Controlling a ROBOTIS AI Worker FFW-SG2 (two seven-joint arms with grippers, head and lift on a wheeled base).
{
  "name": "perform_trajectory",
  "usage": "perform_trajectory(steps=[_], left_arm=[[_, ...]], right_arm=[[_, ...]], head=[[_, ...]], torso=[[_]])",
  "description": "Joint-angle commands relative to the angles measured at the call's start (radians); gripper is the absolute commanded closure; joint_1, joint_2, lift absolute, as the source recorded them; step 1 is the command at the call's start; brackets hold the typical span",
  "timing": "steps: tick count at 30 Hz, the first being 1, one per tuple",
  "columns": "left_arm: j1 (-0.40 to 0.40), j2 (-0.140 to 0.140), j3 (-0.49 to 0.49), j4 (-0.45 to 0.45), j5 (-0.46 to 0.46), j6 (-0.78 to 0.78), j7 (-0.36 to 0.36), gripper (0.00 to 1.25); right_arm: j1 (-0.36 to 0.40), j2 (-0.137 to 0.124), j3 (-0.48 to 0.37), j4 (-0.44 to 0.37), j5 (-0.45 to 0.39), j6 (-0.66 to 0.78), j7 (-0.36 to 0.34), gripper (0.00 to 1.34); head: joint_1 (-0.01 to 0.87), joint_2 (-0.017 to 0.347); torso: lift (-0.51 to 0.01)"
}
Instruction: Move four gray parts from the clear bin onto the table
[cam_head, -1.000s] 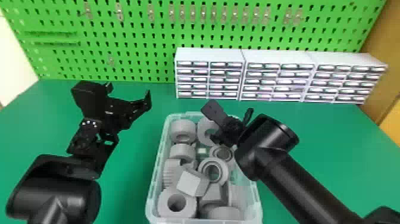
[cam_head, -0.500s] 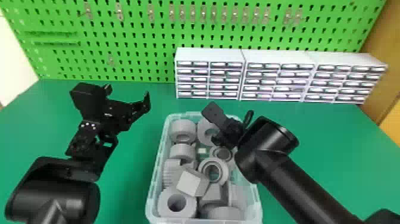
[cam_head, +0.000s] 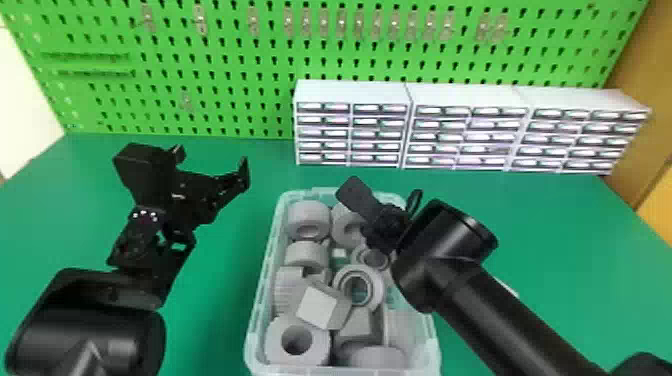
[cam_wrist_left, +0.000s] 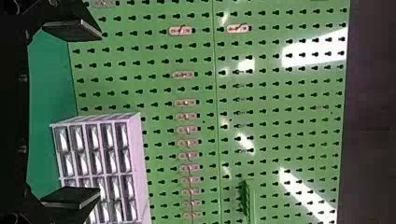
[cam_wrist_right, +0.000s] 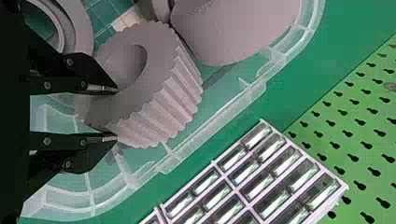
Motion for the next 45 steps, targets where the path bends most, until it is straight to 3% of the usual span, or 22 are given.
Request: perform_trajectory(steps=[1, 9, 35, 45], left_arm=[[0.001, 0.000, 0.002, 0.000, 0.002, 0.000, 0.000, 0.11], [0.001, 0.000, 0.000, 0.000, 0.003, 0.000, 0.000, 0.11], [0.010, 0.000, -0.017, 0.000, 0.017, 0.000, 0.000, 0.11], [0.010, 0.000, -0.018, 0.000, 0.020, 0.000, 0.000, 0.11]], right_arm=[[0.002, -0.002, 0.005, -0.005, 0.000, 0.000, -0.001, 0.95], [0.008, -0.008, 0.003, -0.051, 0.010, 0.004, -0.002, 0.95], [0.145, -0.069, -0.009, -0.502, 0.078, 0.230, -0.002, 0.95], [0.214, -0.091, -0.113, -0.674, 0.124, 0.319, -0.002, 0.95]], head=[[0.678, 0.034], [0.678, 0.034], [0.678, 0.034], [0.678, 0.034]], torso=[[-0.050], [-0.050], [-0.050], [-0.050]])
